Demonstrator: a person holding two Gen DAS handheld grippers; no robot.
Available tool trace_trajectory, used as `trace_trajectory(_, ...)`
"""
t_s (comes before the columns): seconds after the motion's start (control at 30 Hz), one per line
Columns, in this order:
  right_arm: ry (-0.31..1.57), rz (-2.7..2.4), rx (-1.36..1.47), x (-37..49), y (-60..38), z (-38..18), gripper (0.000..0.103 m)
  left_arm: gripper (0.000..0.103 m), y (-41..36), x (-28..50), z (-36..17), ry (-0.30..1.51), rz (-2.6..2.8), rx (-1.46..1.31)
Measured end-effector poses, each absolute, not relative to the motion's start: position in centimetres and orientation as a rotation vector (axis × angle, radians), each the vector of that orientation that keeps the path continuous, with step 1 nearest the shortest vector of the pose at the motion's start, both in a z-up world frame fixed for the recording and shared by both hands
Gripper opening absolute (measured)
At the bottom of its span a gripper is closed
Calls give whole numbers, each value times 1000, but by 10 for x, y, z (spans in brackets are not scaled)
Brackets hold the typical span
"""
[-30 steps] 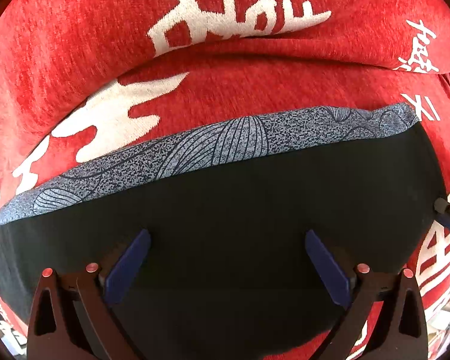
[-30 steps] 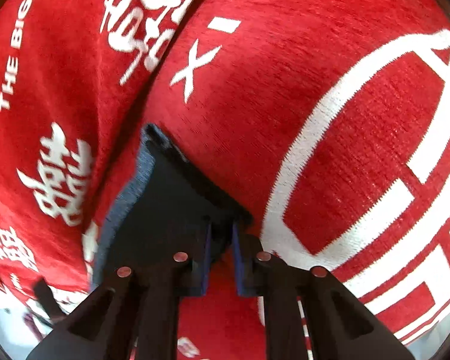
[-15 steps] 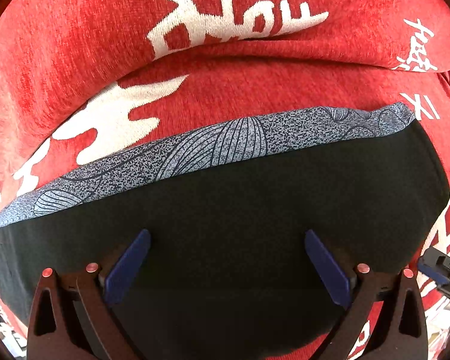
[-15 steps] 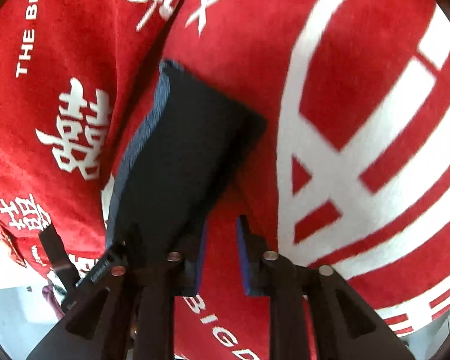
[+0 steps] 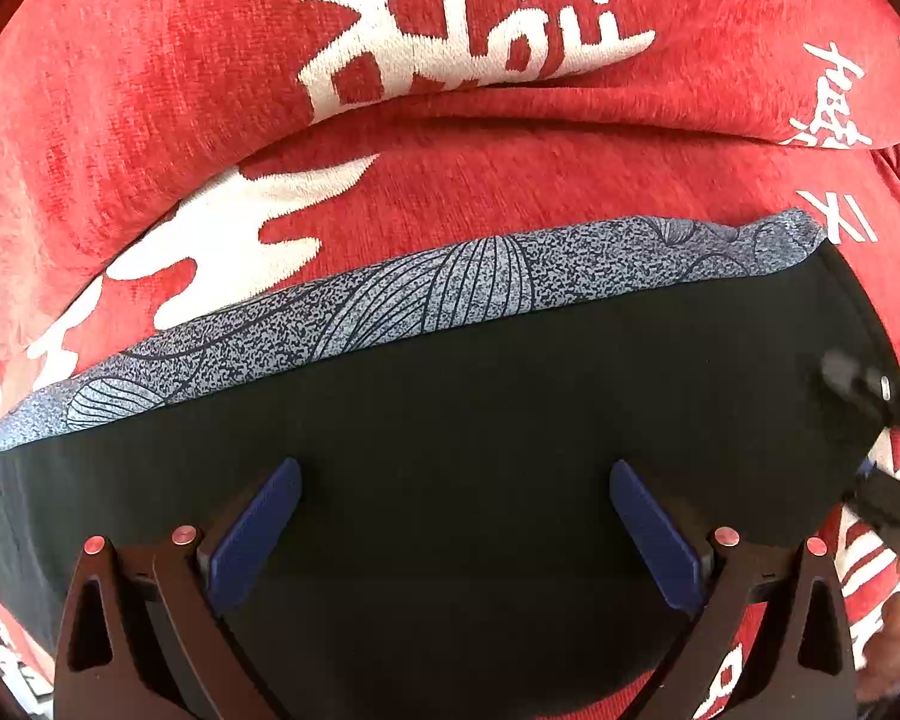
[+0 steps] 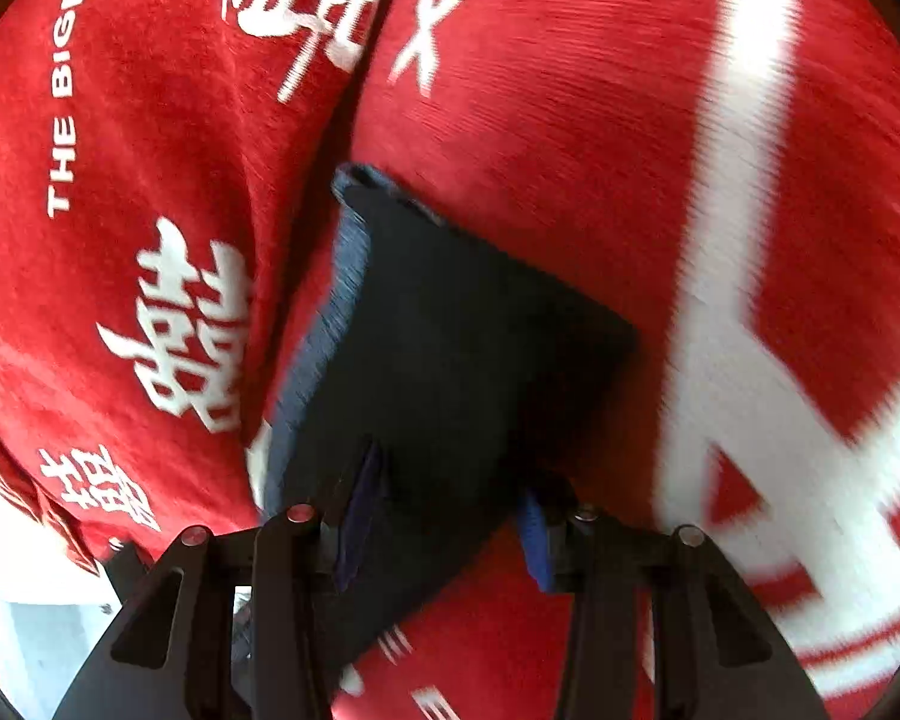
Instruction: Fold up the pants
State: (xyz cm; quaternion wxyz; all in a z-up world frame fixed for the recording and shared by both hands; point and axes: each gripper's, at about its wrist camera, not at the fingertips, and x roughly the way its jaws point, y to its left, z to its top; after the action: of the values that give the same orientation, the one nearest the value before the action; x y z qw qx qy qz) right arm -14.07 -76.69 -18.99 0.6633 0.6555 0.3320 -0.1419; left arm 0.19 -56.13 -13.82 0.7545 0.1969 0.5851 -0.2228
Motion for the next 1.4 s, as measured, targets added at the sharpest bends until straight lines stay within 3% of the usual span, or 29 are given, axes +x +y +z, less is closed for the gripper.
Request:
trace_trajectory(0.07,724,-316,1492,-125,-774,-188,48,103,-560,1,-137,1279,-484,430)
trace_trajectory(0.1,726,-317,1494,-119,-777,-188,39,103,-560,4,-137,1283,-473,435)
trace_trajectory(0.13,737,-328,1497,-115,-779,-187,17,103,-559,7,-133,1270,-431,443)
trace_trajectory(0.17,751,-336,1501,-111,-781,-185,14,103,-557,12,-123,1217,-374,438)
trace_trajectory(0.27,734,-308,1450,-110,-780,-166,14,103,-554,32,-113,1174,-320,390)
trace_trajectory(0.4,714,-246,1371,-111,-774,-134,14,103,-555,56,-141,1291,-275,394)
trace_trajectory(0.6,692,-179,1256,-96,-758,-87,14,103,-565,31,-137,1125,-320,549)
trace_trajectory(0.83,726,-110,1083,-65,-717,-40,14,103,-550,38,-138,1157,-383,464)
trace_trajectory(0.93,755,-116,981,-53,-695,-20,14,103,-525,55,-131,1234,-406,348)
trace_trajectory(1.17,862,-135,633,-8,-613,19,14,103,-427,84,-87,1200,-374,259)
trace_trajectory(1.4,986,-71,409,56,-480,-6,21,103,-313,103,-78,1244,-268,267)
